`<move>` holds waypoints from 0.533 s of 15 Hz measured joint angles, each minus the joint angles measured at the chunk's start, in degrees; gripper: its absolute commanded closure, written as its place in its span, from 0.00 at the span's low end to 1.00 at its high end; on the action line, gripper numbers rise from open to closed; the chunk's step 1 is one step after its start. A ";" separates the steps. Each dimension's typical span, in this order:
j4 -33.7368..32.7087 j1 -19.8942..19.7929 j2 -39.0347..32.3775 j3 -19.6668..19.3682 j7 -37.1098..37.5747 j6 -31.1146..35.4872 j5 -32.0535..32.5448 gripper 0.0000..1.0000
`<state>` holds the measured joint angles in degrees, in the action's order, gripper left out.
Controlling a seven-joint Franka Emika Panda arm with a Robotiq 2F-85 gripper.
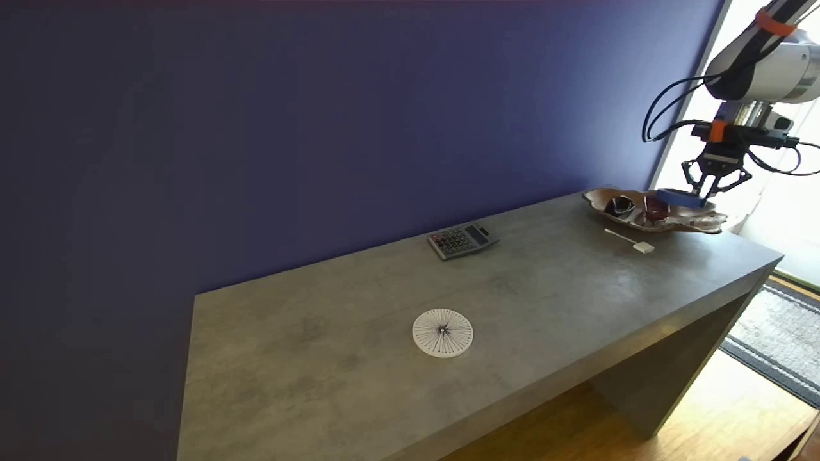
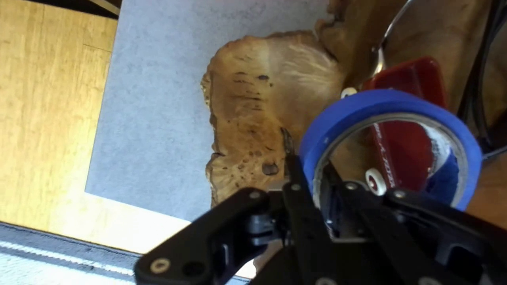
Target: Put blue masking tape on the wooden tray
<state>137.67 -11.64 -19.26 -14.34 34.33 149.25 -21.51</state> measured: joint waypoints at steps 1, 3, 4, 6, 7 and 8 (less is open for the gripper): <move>-0.13 0.07 -0.58 -0.20 0.74 0.38 0.03 0.97; -0.37 0.12 -1.76 -0.74 2.08 0.54 0.04 0.61; -0.52 0.12 -2.30 -0.98 2.67 0.54 0.04 0.55; -0.64 0.12 -2.55 -0.99 3.04 0.54 -0.15 0.42; -0.61 0.21 -2.10 -0.85 3.04 0.53 -0.17 0.34; -0.47 0.56 -1.14 -0.81 3.04 0.51 -0.16 0.28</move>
<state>137.20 -11.08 -20.40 -15.15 37.37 149.76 -21.67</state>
